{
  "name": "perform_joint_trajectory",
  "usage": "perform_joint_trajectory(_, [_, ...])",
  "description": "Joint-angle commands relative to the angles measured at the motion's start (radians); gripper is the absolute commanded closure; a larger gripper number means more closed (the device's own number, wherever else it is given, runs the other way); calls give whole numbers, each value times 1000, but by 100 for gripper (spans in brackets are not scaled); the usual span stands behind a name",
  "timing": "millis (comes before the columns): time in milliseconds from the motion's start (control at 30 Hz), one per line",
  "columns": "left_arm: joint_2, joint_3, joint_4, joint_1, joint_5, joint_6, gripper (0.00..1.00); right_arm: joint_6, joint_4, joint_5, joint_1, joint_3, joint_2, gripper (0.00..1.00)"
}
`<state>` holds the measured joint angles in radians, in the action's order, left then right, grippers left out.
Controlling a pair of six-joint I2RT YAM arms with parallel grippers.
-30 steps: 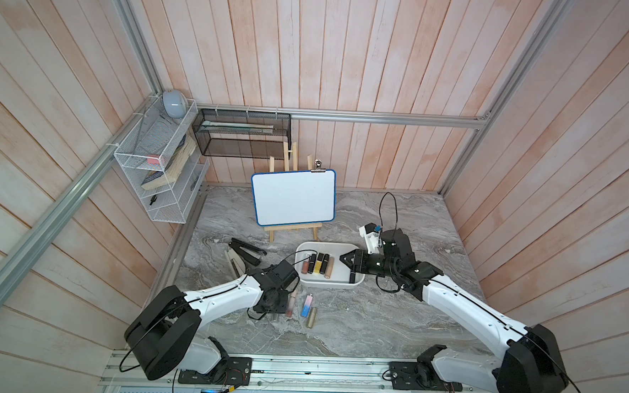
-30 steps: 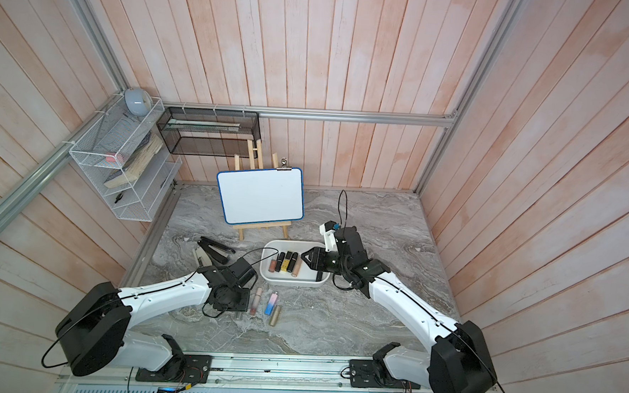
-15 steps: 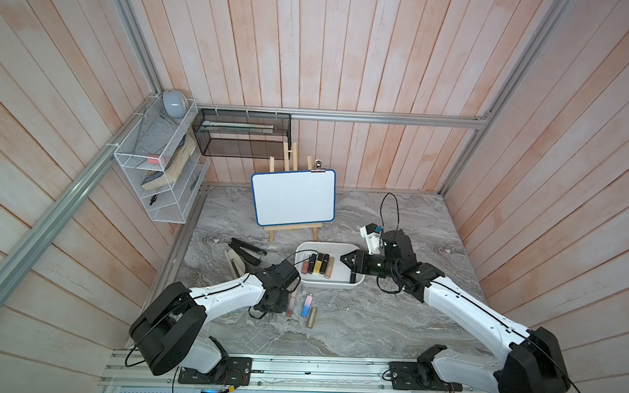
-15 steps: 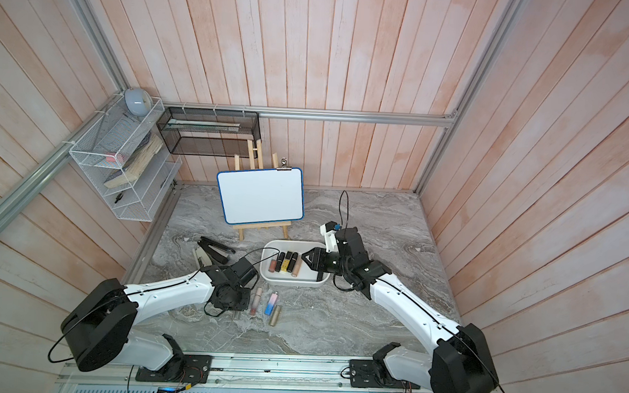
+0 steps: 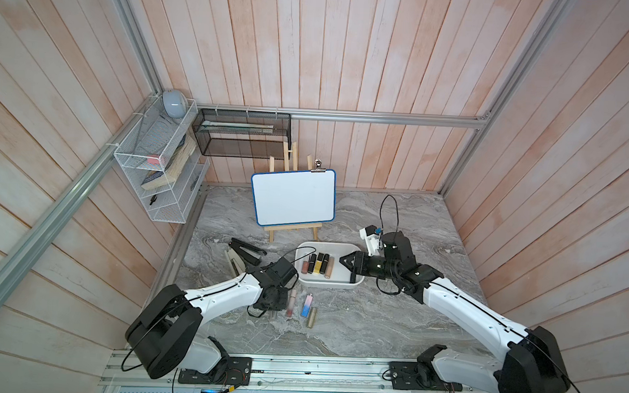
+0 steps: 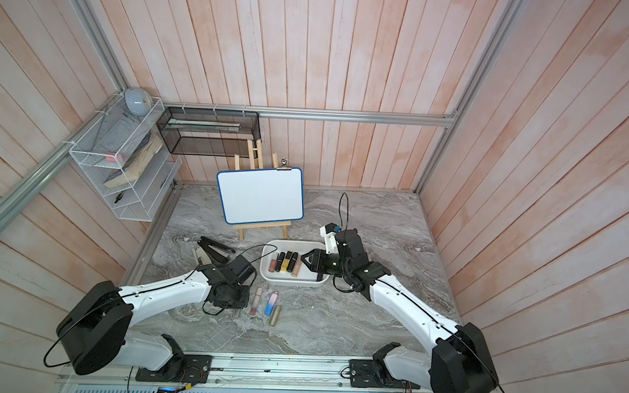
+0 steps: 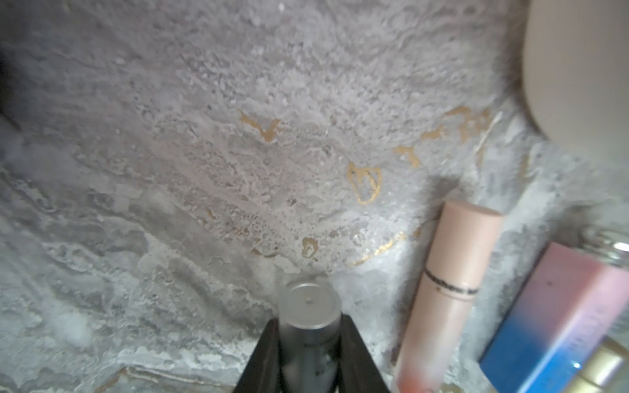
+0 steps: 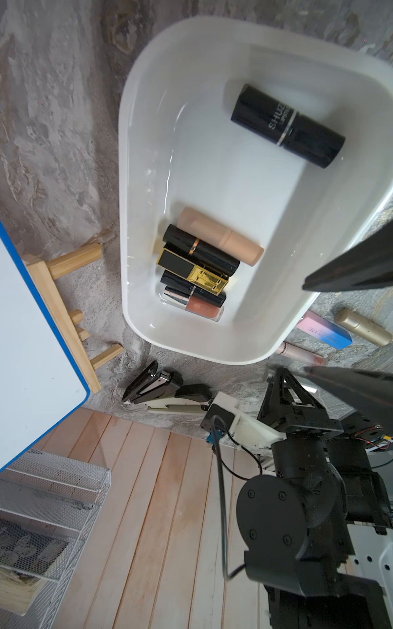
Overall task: Put the lipstick into the storage box
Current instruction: Pick up the lipstick at the center of the board, then place the lipstick in the storage box.
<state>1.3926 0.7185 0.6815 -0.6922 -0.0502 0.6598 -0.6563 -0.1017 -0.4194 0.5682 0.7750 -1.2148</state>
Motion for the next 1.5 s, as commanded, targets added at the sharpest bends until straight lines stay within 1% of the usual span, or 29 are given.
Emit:
perform_joint_trajectory(0, [-84,36,-26,18,47,-31,80,-18,51,-48,1,-22,27,59])
perform_joint_trajectory(167, [-192,90,-60,55,158,-63,80,-43,106,-117,-6,-38,34,58])
perform_joint_trajectory(267, [-235,124,-106,79,248,-73,80,-57,142,-174,-7,-44,34,56])
perform_joint_trajectory(533, [-256,194,-294,114,432,-74,79,-83,257,-327,-2,-74,67,48])
perform_joint_trajectory(733, [-259,181,-490,155,572,-12,79,-92,321,-406,16,-84,115,46])
perform_joint_trajectory(867, [-266,150,-628,170,647,48,79,-91,324,-421,34,-80,129,46])
perform_joint_trajectory(1000, [-263,107,-795,172,730,134,79,-88,321,-419,52,-69,125,46])
perform_joint_trajectory(1100, [-259,84,-872,172,760,175,79,-89,326,-417,63,-57,120,46])
perform_joint_trajectory(1467, [-276,64,-894,165,779,192,79,-114,366,-414,83,-12,70,45])
